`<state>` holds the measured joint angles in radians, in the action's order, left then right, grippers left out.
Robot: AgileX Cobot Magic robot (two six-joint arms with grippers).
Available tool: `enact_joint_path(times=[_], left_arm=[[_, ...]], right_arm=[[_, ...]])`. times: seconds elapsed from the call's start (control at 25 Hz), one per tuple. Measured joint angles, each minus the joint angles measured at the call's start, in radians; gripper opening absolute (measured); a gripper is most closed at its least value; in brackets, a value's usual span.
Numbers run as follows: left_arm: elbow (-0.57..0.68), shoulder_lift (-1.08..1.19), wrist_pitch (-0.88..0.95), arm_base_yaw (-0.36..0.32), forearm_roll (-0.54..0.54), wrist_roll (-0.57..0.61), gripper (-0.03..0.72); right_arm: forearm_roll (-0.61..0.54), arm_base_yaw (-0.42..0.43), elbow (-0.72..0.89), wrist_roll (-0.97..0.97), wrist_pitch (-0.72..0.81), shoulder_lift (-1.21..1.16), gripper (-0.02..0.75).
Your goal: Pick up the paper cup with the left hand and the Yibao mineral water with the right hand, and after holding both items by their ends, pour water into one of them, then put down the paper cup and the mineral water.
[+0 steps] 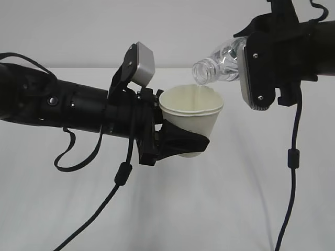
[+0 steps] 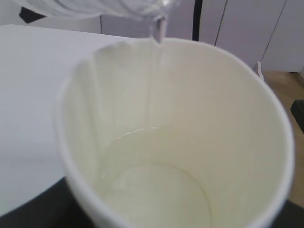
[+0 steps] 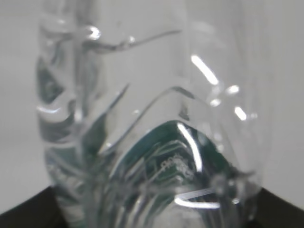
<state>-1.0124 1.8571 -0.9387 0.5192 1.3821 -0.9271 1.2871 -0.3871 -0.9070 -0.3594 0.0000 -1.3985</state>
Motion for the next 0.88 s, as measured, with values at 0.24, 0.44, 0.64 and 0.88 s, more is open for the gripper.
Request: enact_joint_path(times=[0.24,0.44,0.64,0.88], left_arm=[[0.0,0.0,0.0,0.0,0.0,-0.002,0.462],[0.0,0.0,0.0,0.0,0.0,-0.002,0.461],[0.0,0.0,0.0,0.0,0.0,-0.002,0.461],[0.0,0.0,0.0,0.0,0.0,-0.002,0.461]], right_arm=[[0.0,0.0,0.0,0.0,0.0,0.0,0.453],[0.0,0.0,0.0,0.0,0.0,0.0,0.453],[0.0,0.0,0.0,0.0,0.0,0.0,0.453],[0.0,0.0,0.0,0.0,0.0,0.0,0.453]])
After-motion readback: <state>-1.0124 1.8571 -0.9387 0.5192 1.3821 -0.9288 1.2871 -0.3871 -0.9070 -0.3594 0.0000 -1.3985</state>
